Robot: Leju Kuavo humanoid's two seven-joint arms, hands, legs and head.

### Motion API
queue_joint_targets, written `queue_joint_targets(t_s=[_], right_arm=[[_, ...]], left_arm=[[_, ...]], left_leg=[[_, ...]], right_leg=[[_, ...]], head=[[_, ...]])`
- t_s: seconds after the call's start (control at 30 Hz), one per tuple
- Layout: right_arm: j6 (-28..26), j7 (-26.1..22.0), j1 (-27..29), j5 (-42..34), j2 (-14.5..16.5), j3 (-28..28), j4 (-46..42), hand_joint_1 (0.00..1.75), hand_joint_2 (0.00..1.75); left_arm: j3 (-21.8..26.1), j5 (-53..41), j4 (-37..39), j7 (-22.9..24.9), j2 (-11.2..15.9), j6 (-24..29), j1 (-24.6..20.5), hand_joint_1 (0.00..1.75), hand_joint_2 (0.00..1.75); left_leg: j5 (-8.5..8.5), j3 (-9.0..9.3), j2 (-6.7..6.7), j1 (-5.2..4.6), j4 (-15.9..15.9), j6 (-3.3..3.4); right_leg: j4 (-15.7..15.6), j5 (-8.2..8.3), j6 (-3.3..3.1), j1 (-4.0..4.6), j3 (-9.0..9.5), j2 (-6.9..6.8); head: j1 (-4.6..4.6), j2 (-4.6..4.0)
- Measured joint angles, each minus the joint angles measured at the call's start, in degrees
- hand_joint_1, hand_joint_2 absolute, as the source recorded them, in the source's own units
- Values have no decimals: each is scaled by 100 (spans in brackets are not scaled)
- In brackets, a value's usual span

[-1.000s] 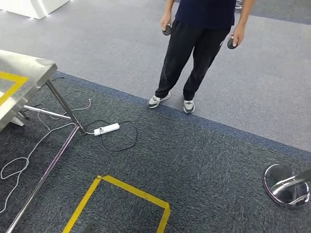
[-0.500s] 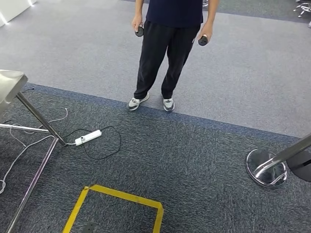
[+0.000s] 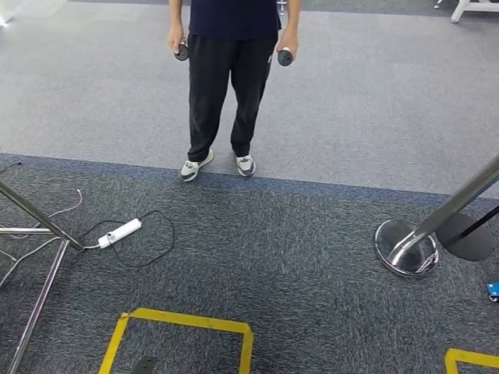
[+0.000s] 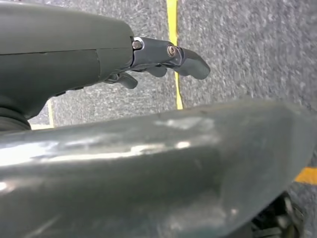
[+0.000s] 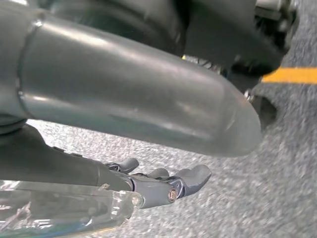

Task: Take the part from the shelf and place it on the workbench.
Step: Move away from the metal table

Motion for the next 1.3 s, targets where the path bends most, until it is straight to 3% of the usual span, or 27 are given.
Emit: queue_joint_targets(t_s=[0.07,0.13,0.17,0.2,0.27,0.33,0.4,0.47,0.53,0.6,0.67,0.7,0.73,0.8,0.87,0.9,0.97,1.03,1.1,1.17,1.2,1.23,1.3], right_arm=[[-7,-10,-5,-5,0,-1,0,0,0],[-8,-18,-22,-5,0,-1,-1,0,0],[-7,-18,-22,-5,0,-1,-1,0,0],[-6,-17,-15,-5,0,-1,-1,0,0],[-7,-15,-5,-5,0,-1,-1,0,0],[-10,-12,-11,-5,0,-1,-1,0,0],[-14,-11,-14,-6,0,-2,-1,0,0],[-16,-11,14,-5,0,-3,0,0,0],[-16,-10,36,-3,0,-3,0,0,0],[-13,-9,9,-2,3,-2,0,0,0],[-8,-9,-16,1,8,-1,1,0,0],[-8,-9,-15,3,10,-1,1,0,0],[-8,-9,-9,4,11,-1,1,0,0],[-8,-9,-11,6,11,-1,0,0,0],[-8,-9,-38,5,11,-1,0,0,0],[-7,-9,-47,5,12,-1,0,0,0],[-6,-9,-48,4,13,-1,0,0,0],[-7,-8,-39,4,11,-2,-1,0,0],[-9,-7,-49,4,11,-3,-2,0,0],[-8,-6,-57,3,11,-2,-2,0,0],[-8,-5,-50,3,11,-2,-2,0,0],[-8,-4,-42,1,11,-3,-2,0,0],[-8,-4,-32,-9,11,-3,-2,0,0]], left_arm=[[0,25,1,-50,-9,-2,1,0,0],[0,26,2,-70,-13,-8,13,0,0],[0,22,3,-72,-12,-5,22,0,0],[0,10,3,-71,-11,16,27,0,0],[0,-41,3,-40,-11,121,30,0,0],[0,-92,4,7,-17,244,26,0,0],[0,-117,5,33,-20,309,22,0,0],[0,-140,5,46,-18,331,13,0,0],[-1,-166,5,53,-22,327,5,0,0],[-2,-191,5,56,-24,311,13,0,0],[-2,-221,5,57,-19,298,26,0,0],[-3,-239,5,57,-16,295,26,0,0],[-4,-258,5,57,-15,295,23,0,0],[-10,-291,5,57,-15,303,17,0,0],[-20,-319,5,56,-15,312,14,0,0],[-26,-328,5,54,-14,317,11,0,0],[-38,-339,5,49,-18,326,4,0,0],[-46,-348,5,43,-23,331,-2,0,0],[-50,-354,5,39,-23,333,1,0,0],[-52,-359,5,39,-23,333,16,0,0],[-52,-365,5,39,-23,332,24,0,0],[-52,-373,5,39,-23,331,28,0,0],[-53,-390,6,39,-23,307,26,0,0]], left_leg=[[-290,-210,-228,16,468,-46],[-630,-585,-356,18,1233,-58],[-686,-727,-373,21,1491,-62],[-622,-777,-382,27,1545,-66],[-223,-579,-438,56,1041,-76],[100,-259,-648,105,313,-92],[150,-131,-778,114,8,-59],[156,-122,-697,95,-17,32],[173,-113,-595,93,-36,118],[168,-109,-465,72,-41,170],[156,-106,-316,43,-40,194],[149,-100,-255,35,-40,199],[140,-89,-202,31,-40,198],[112,-47,-109,26,-39,174],[75,-9,-28,1,-28,122],[67,1,6,-8,-26,93],[63,12,67,-1,-39,35],[-45,-35,-56,25,83,-29],[-354,-293,-282,38,634,-67],[-642,-675,-368,38,1374,-79],[-644,-788,-379,39,1554,-82],[-536,-802,-387,43,1527,-81],[-109,-542,-485,68,907,-86]], right_leg=[[-25,22,-65,-25,4,98],[-26,21,-97,-27,-3,207],[-26,20,-101,-28,-3,271],[-25,22,-98,-32,-1,339],[-21,28,-75,-49,6,479],[7,29,-16,-52,-15,610],[20,40,60,-56,-58,714],[0,56,131,-82,-106,768],[189,-69,178,-78,-218,555],[854,-427,203,-65,-532,246],[1572,-718,217,-70,-880,147],[1689,-719,217,-71,-932,136],[1569,-612,211,-70,-859,126],[810,-258,183,-62,-440,-10],[187,-55,137,-37,-81,-168],[82,-39,114,-20,-23,-200],[66,-20,52,-2,-33,-98],[28,11,-22,-17,-31,2],[5,29,-76,-37,-29,104],[6,28,-97,-38,-33,221],[6,28,-99,-39,-32,287],[7,30,-96,-42,-30,355],[10,40,-69,-58,-26,490]], head=[[-22,0],[-37,0],[-40,0],[-39,0],[-39,0],[-42,0],[-45,0],[-44,0],[-18,0],[9,0],[11,0],[12,0],[12,0],[14,0],[6,0],[2,0],[-3,0],[-11,0],[-30,0],[-39,0],[-40,0],[-39,0],[-41,0]])
